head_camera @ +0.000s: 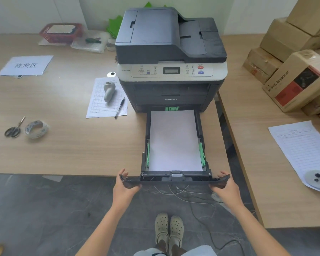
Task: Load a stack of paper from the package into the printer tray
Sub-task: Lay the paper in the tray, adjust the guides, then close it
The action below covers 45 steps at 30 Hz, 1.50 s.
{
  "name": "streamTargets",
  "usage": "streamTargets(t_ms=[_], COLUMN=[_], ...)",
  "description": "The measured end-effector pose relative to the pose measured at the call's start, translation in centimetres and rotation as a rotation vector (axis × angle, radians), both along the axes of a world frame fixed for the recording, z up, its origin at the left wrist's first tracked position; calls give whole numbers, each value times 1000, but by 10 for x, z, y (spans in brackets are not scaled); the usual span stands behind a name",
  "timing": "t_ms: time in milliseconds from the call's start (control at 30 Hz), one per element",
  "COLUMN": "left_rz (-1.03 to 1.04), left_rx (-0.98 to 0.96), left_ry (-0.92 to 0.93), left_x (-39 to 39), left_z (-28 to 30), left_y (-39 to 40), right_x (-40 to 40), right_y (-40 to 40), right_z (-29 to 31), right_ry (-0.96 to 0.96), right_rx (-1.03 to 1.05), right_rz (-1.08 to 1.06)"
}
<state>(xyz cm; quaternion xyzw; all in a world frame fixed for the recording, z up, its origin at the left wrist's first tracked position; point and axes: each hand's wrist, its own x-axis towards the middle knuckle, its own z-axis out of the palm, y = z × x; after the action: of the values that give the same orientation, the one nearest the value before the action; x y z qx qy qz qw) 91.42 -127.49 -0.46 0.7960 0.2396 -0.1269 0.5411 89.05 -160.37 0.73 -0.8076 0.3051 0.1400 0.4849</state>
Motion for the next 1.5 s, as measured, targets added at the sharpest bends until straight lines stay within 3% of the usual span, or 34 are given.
streamTargets(t_ms=[400, 767, 1133, 1500], left_rz=[103, 237, 265, 334], left_rx=[-113, -148, -172, -219], left_ry=[-20, -121, -118, -153], left_x=[-1, -2, 37, 80], left_z=[-1, 4, -2, -6], left_y=[-12, -30, -26, -43], right_x=[0, 1, 33, 77], right_y=[22, 26, 36, 47], right_z=[-4, -9, -12, -16], right_ry=[7, -127, -132, -235], right_rx=[21, 79, 35, 46], right_rz=[-168, -221, -227, -379])
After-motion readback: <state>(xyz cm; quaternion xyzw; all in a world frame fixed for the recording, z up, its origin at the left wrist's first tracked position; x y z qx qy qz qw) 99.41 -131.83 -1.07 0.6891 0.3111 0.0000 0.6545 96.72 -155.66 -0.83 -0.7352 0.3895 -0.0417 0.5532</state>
